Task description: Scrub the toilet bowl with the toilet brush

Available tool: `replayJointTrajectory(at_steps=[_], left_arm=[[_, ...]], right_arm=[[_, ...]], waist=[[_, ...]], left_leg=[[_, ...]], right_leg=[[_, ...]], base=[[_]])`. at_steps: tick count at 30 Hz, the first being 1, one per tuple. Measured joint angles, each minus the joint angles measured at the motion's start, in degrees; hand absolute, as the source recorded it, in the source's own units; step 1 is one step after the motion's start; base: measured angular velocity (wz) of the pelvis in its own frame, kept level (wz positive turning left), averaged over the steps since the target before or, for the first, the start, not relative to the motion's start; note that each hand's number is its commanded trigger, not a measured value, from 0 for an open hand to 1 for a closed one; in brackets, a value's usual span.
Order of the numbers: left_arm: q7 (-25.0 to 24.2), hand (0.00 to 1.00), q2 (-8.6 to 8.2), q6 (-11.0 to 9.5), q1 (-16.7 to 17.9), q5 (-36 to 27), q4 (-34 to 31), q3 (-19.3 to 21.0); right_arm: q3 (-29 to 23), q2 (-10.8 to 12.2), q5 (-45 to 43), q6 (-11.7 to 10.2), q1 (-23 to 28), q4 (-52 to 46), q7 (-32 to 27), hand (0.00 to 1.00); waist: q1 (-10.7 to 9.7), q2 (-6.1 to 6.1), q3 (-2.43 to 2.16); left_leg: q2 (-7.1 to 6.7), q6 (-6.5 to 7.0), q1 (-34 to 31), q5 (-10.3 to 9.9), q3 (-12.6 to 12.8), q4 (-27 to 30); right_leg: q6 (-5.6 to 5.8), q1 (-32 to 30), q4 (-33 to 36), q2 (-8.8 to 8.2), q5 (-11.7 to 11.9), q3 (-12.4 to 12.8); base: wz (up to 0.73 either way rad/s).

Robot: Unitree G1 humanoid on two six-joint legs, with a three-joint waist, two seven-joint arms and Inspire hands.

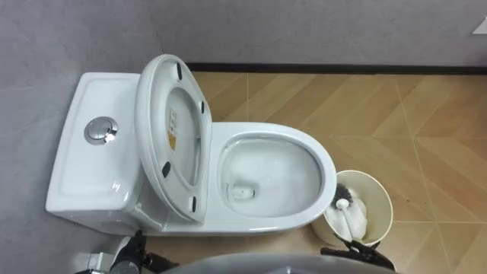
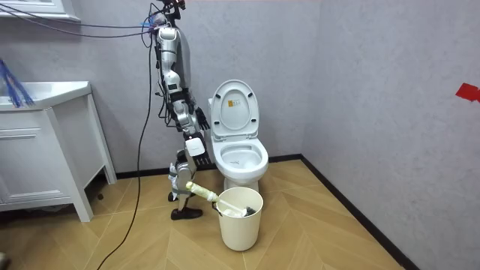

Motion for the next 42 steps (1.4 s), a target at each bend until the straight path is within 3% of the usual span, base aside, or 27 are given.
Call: replayJointTrajectory(at_steps=[8,10,21,27,34,39,42], left_arm=[[0.7,0.00,0.03,0.2,0.4,-1.7,0.2,-0.1],[0.7,0.00,0.02,0.2,0.4,-2.5,0.3,-0.1],[0.7,0.00,0.37,0.1,0.3,-3.5,0.4,-0.4],[0.8,0.00,0.56,-0.5,0.3,-6.3,0.3,-1.3],[2.0,0.00,0.58,-1.4,0.4,-7.2,0.2,-0.4],[2.6,0.00,1.27,-1.4,0.3,-7.2,0.2,-0.3],[3.0,0.00,2.56,-1.5,-0.9,-7.3,0.3,-0.4]], right_arm=[[-0.2,0.1,-0.3,0.0,0.3,-0.6,-1.7,0.00],[-0.5,0.3,-0.8,0.0,0.5,-0.9,-2.7,0.00],[-1.8,0.6,-11.8,0.0,0.7,-3.0,-10.3,0.00],[-1.8,0.6,-14.6,0.0,0.5,-6.0,-14.1,0.00],[-1.9,0.5,-15.8,-0.3,-1.0,-7.2,-17.9,0.00],[-1.9,0.4,-15.7,-0.7,-1.9,-7.1,-19.4,0.00],[-1.9,-0.3,-14.8,-0.7,-4.2,-7.0,-20.7,0.00]], waist=[[0.0,0.44,-0.21],[0.0,0.16,-0.07],[0.1,-0.36,0.04],[0.1,-0.49,0.07],[0.5,-0.02,-0.22],[0.4,0.10,-0.01],[0.4,0.07,0.06]], left_leg=[[0.00,0.00,0.0,0.0,0.0,0.3],[0.00,0.00,0.0,0.0,0.0,0.3],[0.22,-0.01,-0.1,0.0,1.1,0.3],[0.15,0.01,-0.8,0.0,1.3,0.6],[0.17,-0.01,-1.6,0.0,1.0,0.8],[0.05,0.00,-2.5,0.0,-0.3,0.8],[-0.25,0.14,-5.9,0.1,-1.6,2.7]], right_leg=[[0.00,0.1,-0.1,0.06,0.0,0.2],[0.00,0.1,-0.1,0.06,0.0,0.1],[-0.05,-1.3,1.2,0.48,0.0,2.8],[-0.06,-2.1,1.3,0.45,0.0,2.8],[-0.13,-2.7,1.1,0.38,0.1,2.4],[-0.13,-2.8,0.9,0.09,0.1,0.4],[-0.11,-5.2,1.2,-0.52,0.1,-1.0]], base=[[0.00],[0.00],[-0.08],[-0.01],[0.01],[0.13],[0.18]])
